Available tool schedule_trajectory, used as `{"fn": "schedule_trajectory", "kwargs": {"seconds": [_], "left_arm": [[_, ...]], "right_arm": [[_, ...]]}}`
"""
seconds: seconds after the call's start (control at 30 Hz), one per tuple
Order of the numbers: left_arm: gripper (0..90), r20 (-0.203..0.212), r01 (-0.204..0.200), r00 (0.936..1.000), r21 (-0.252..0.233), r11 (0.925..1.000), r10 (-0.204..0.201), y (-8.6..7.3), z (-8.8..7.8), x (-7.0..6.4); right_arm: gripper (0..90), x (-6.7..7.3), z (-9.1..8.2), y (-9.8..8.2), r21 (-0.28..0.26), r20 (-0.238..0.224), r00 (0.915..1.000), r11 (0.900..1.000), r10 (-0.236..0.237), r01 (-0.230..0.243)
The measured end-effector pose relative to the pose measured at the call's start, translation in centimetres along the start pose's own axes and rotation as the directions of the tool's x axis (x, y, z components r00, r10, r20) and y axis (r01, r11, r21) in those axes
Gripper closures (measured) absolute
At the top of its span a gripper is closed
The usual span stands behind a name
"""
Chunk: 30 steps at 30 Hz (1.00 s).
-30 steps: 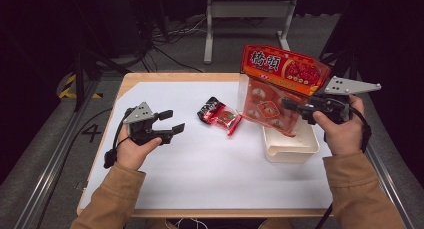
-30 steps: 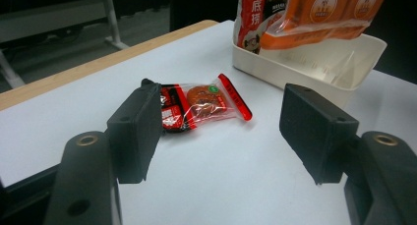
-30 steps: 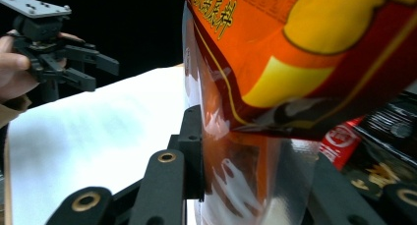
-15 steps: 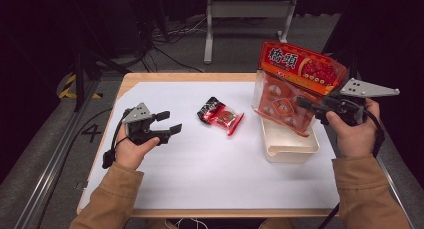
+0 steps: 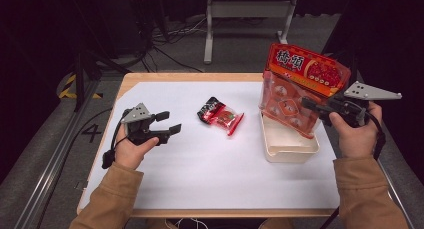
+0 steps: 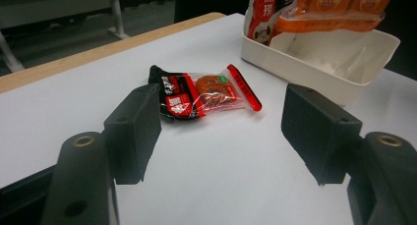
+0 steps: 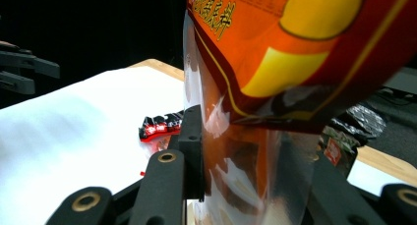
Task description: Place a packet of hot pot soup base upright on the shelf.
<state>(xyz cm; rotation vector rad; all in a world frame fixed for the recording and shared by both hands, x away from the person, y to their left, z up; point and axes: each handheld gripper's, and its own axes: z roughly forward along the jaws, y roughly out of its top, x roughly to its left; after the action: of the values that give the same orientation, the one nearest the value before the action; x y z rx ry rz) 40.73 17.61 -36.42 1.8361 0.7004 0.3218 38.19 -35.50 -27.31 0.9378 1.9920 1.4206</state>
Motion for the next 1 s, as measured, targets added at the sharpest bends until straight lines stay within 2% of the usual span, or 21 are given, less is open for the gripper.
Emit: {"fn": "schedule_trajectory", "kwargs": {"seconds": [0.13, 0.33, 0.7, 0.8, 0.87, 1.0], "left_arm": [[32.2, 0.014, 0.016, 0.9998, -0.004, 0.9999, -0.015, -0.1, 0.0, 0.0], [32.1, 0.012, 0.02, 0.9997, -0.009, 0.9998, -0.02, -0.2, 0.0, 0.1], [31.9, 0.012, 0.013, 0.9999, -0.003, 0.9999, -0.013, -0.2, -0.1, 0.2], [31.8, 0.012, 0.022, 0.9997, 0.0, 0.9998, -0.022, -0.4, -0.1, 0.2], [31.7, 0.007, 0.01, 0.9999, 0.007, 0.9999, -0.01, -0.4, -0.1, 0.3], [31.7, 0.009, 0.02, 0.9997, 0.008, 0.9998, -0.02, -0.4, -0.2, 0.3]], "right_arm": [[70.0, -0.3, 0.2, -0.5, 0.003, 0.008, 1.0, 1.0, 0.002, -0.002], [70.0, -0.8, 0.5, -1.6, 0.012, 0.023, 0.9996, 1.0, 0.017, -0.017], [70.0, -1.2, 1.7, -3.6, 0.049, 0.029, 0.9988, 0.998, 0.038, -0.04], [70.0, -1.4, 1.7, -4.1, 0.037, 0.031, 0.9979, 0.998, 0.057, -0.059], [70.0, -1.5, 1.6, -4.3, 0.038, 0.033, 0.9977, 0.997, 0.06, -0.061], [70.0, -1.6, 1.6, -4.7, 0.04, 0.036, 0.9972, 0.997, 0.065, -0.067]]}}
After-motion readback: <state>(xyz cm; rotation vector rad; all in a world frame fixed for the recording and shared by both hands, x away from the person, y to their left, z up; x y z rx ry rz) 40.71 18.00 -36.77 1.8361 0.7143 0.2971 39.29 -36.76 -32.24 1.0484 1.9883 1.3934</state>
